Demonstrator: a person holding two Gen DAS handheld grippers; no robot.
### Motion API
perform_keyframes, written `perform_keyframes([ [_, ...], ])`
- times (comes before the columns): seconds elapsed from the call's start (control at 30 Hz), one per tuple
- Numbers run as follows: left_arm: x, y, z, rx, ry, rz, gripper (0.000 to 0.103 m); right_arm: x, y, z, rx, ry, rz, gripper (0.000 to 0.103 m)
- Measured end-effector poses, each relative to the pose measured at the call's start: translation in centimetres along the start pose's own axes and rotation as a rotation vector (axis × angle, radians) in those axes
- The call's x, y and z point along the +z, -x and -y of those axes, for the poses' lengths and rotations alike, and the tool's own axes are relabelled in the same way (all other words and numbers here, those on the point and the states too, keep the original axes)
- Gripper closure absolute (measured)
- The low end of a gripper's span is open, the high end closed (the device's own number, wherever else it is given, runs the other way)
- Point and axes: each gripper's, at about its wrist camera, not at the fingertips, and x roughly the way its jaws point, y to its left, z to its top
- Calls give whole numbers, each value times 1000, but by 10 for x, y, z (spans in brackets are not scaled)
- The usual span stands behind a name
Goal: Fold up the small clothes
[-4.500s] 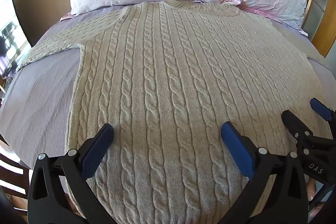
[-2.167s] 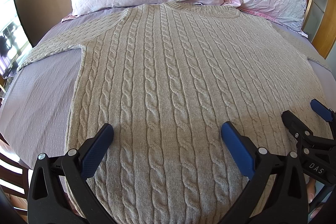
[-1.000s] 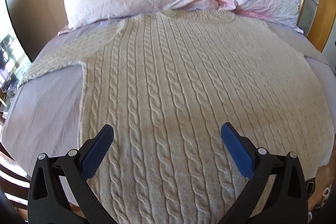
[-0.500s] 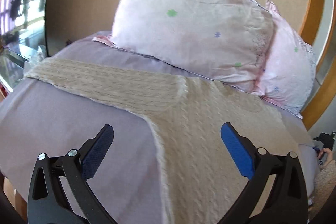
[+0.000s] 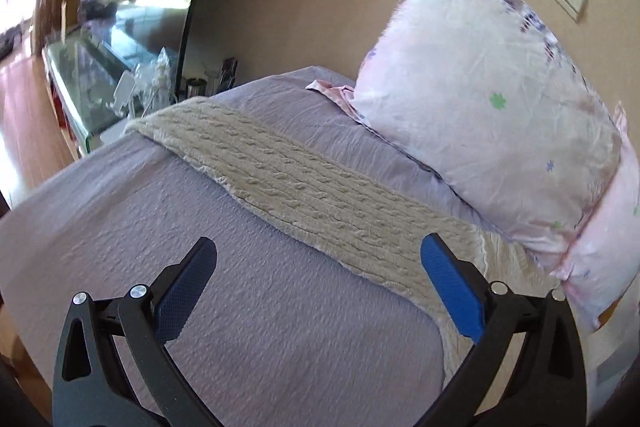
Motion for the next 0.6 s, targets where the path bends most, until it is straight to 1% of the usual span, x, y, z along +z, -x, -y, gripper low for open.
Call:
perform_keyframes([
  [0.03, 2, -5, -6, -6, 39, -7, 1, -17, -22, -33, 99, 42, -99, 90],
  [0.1, 5, -14, -16, -15, 99, -23, 1, -53, -55, -79, 250, 69, -283, 75],
  [0.13, 7, -18, -22, -16, 136, -30, 1, -64, -61, -92, 285, 75, -327, 72],
  [0.17, 9, -21, -28, -19, 176, -31, 1, -70, -61, -99, 297, 83, -331, 63],
  [0.2, 11, -24, -37, -31, 227, -23, 1, -71, -51, -100, 285, 95, -300, 49],
  [0.27, 16, -31, -54, -47, 327, -21, 4, -66, -33, -91, 239, 89, -235, 32],
  [0.3, 20, -32, -61, -60, 360, 5, 4, -60, -25, -78, 224, 62, -213, 31],
  [0.37, 29, -38, -71, -55, 395, 15, 8, -44, -20, -51, 203, -2, -197, 31],
  [0.4, 34, -41, -75, -52, 411, 18, 10, -42, -15, -39, 190, -35, -188, 30],
  [0.43, 39, -44, -79, -45, 427, 18, 13, -34, -24, -26, 173, -59, -182, 30],
  [0.5, 49, -51, -87, -41, 455, 18, 22, -31, -22, -7, 140, -90, -160, 30],
  [0.53, 53, -55, -91, -34, 470, 11, 32, -31, -20, 0, 128, -100, -149, 30],
  [0.57, 57, -59, -95, -31, 484, 2, 47, -31, -16, 6, 121, -112, -140, 29],
  [0.6, 60, -64, -98, -23, 501, -22, 58, -33, -11, 12, 117, -122, -130, 29],
])
